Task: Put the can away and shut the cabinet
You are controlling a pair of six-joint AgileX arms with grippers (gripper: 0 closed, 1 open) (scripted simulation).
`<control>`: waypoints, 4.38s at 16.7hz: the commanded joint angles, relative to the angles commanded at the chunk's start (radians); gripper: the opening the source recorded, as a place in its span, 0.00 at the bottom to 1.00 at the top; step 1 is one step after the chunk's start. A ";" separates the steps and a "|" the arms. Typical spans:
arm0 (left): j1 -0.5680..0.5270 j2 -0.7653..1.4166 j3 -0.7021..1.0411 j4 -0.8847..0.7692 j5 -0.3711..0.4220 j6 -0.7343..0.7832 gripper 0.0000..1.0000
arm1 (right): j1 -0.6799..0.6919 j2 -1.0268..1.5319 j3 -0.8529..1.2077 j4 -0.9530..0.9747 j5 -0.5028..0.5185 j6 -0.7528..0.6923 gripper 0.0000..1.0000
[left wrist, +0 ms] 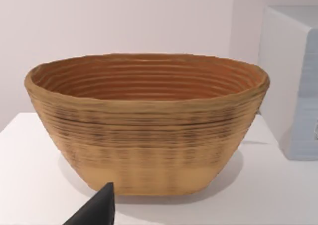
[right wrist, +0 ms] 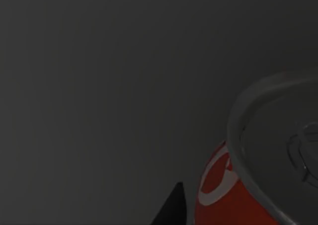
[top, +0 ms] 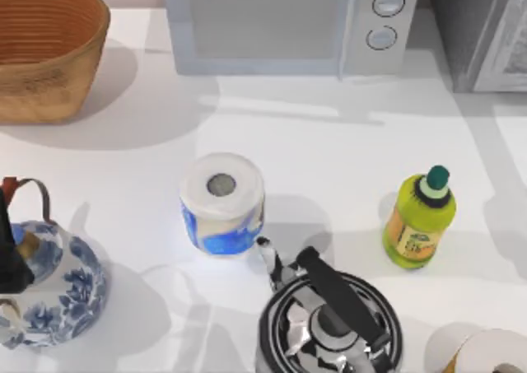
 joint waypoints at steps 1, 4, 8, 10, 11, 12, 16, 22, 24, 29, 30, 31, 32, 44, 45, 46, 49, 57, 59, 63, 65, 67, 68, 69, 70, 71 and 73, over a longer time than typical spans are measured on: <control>0.000 0.000 0.000 0.000 0.000 0.000 1.00 | 0.000 0.000 0.000 0.000 0.000 0.000 0.00; 0.000 0.000 0.000 0.000 0.000 0.000 1.00 | 0.000 0.000 0.000 0.000 0.000 0.000 0.15; 0.000 0.000 0.000 0.000 0.000 0.000 1.00 | 0.000 0.000 0.000 0.000 0.000 0.000 0.45; 0.000 0.000 0.000 0.000 0.000 0.000 1.00 | 0.000 0.000 0.000 0.000 0.000 0.000 0.60; 0.000 0.000 0.000 0.000 0.000 0.000 1.00 | 0.000 0.000 0.000 0.000 0.000 0.000 0.68; 0.000 0.000 0.000 0.000 0.000 0.000 1.00 | 0.000 0.000 0.000 0.000 0.000 0.000 0.75; 0.000 0.000 0.000 0.000 0.000 0.000 1.00 | 0.000 0.000 0.000 0.000 0.000 0.000 1.00; 0.000 0.000 0.000 0.000 0.000 0.000 1.00 | 0.000 0.000 0.000 0.000 0.000 0.000 1.00; 0.000 0.000 0.000 0.000 0.000 0.000 1.00 | 0.002 0.000 0.000 0.000 0.000 0.000 1.00; 0.000 0.000 0.000 0.000 0.000 0.000 1.00 | 0.001 -0.093 -0.101 0.048 -0.021 -0.013 1.00; 0.000 0.000 0.000 0.000 0.000 0.000 1.00 | 0.000 -0.139 -0.152 0.070 -0.031 -0.019 1.00; 0.000 0.000 0.000 0.000 0.000 0.000 1.00 | -0.001 -0.196 -0.213 0.096 -0.041 -0.024 1.00; 0.000 0.000 0.000 0.000 0.000 0.000 1.00 | -0.002 -0.261 -0.284 0.124 -0.053 -0.030 1.00; 0.000 0.000 0.000 0.000 0.000 0.000 1.00 | -0.045 -1.383 -1.807 0.509 -0.153 -0.056 1.00; 0.000 0.000 0.000 0.000 0.000 0.000 1.00 | -0.050 -1.473 -1.941 0.535 -0.155 -0.055 1.00; 0.000 0.000 0.000 0.000 0.000 0.000 1.00 | -0.056 -1.560 -2.065 0.559 -0.155 -0.052 1.00; 0.000 0.000 0.000 0.000 0.000 0.000 1.00 | -0.071 -1.790 -2.381 0.617 -0.150 -0.042 1.00; 0.000 0.000 0.000 0.000 0.000 0.000 1.00 | -0.096 -2.090 -2.770 0.681 -0.124 -0.017 1.00; 0.000 0.000 0.000 0.000 0.000 0.000 1.00 | -0.096 -2.091 -2.772 0.681 -0.124 -0.017 1.00; 0.000 0.000 0.000 0.000 0.000 0.000 1.00 | -0.093 -2.086 -2.771 0.681 -0.125 -0.018 1.00; 0.000 0.000 0.000 0.000 0.000 0.000 1.00 | -0.117 -2.054 -2.759 0.709 -0.149 -0.018 1.00; 0.000 0.000 0.000 0.000 0.000 0.000 1.00 | -0.169 -1.982 -2.734 0.769 -0.204 -0.017 1.00; 0.000 0.000 0.000 0.000 0.000 0.000 1.00 | -0.204 -1.931 -2.717 0.808 -0.241 -0.017 1.00; 0.000 0.000 0.000 0.000 0.000 0.000 1.00 | -0.244 -1.872 -2.698 0.853 -0.284 -0.016 1.00; 0.000 0.000 0.000 0.000 0.000 0.000 1.00 | -0.288 -1.805 -2.679 0.902 -0.332 -0.016 1.00; 0.000 0.000 0.000 0.000 0.000 0.000 1.00 | -0.336 -1.732 -2.658 0.956 -0.383 -0.015 1.00; 0.000 0.000 0.000 0.000 0.000 0.000 1.00 | -0.443 -1.569 -2.616 1.072 -0.494 -0.012 1.00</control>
